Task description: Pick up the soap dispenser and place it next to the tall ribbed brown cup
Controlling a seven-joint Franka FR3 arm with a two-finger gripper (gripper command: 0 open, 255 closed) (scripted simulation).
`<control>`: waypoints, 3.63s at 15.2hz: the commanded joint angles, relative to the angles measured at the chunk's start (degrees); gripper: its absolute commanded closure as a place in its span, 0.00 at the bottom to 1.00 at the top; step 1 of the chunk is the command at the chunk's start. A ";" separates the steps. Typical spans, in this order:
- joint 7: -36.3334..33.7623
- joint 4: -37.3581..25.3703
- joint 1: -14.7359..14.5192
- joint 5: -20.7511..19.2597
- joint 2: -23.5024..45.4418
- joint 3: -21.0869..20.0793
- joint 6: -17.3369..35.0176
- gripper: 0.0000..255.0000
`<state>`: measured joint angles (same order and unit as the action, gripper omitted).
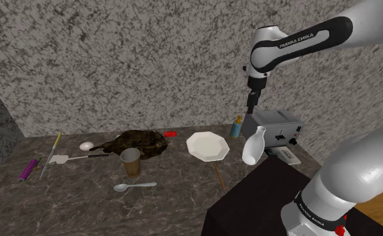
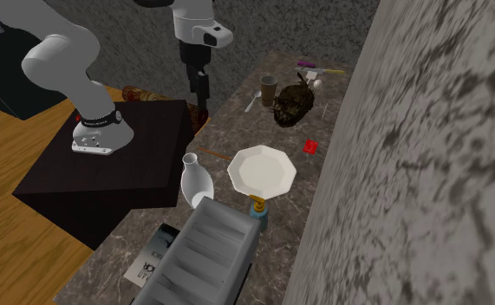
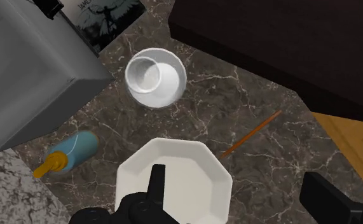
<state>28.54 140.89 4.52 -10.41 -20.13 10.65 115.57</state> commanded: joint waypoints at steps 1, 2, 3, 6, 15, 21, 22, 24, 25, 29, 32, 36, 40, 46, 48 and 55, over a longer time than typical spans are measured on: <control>2.16 -0.95 0.20 -0.56 4.39 1.16 3.47 0.00; 3.29 -1.67 0.34 -0.74 6.53 1.74 4.90 0.00; 4.43 -2.46 0.48 -0.86 8.71 2.27 6.29 0.00; 7.91 -5.31 0.96 -0.82 15.41 3.63 10.17 0.00; 18.26 -17.82 3.80 1.71 36.05 4.87 18.41 0.00; 23.97 -29.52 6.87 3.29 49.71 3.78 20.59 0.00; 24.80 -31.75 7.41 3.45 51.99 3.54 20.68 0.00; 26.36 -36.51 8.49 3.69 56.58 3.04 20.64 0.00; 27.10 -39.03 9.02 3.77 58.89 2.80 20.50 0.00; 27.98 -42.24 9.93 3.90 62.72 2.43 21.23 0.00; 28.05 -42.50 10.35 4.02 64.39 2.32 22.67 0.00; 28.11 -42.82 10.72 4.11 65.88 2.22 23.87 0.00; 28.11 -42.83 10.72 4.11 65.88 2.22 23.87 0.00; 28.11 -42.81 10.73 4.11 65.87 2.22 23.89 1.00; 28.11 -42.81 10.73 4.11 65.88 2.22 23.89 1.00; 28.32 -42.20 10.54 3.98 63.99 2.40 22.64 1.00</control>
<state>56.82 98.37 15.13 -6.37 44.47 12.99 138.49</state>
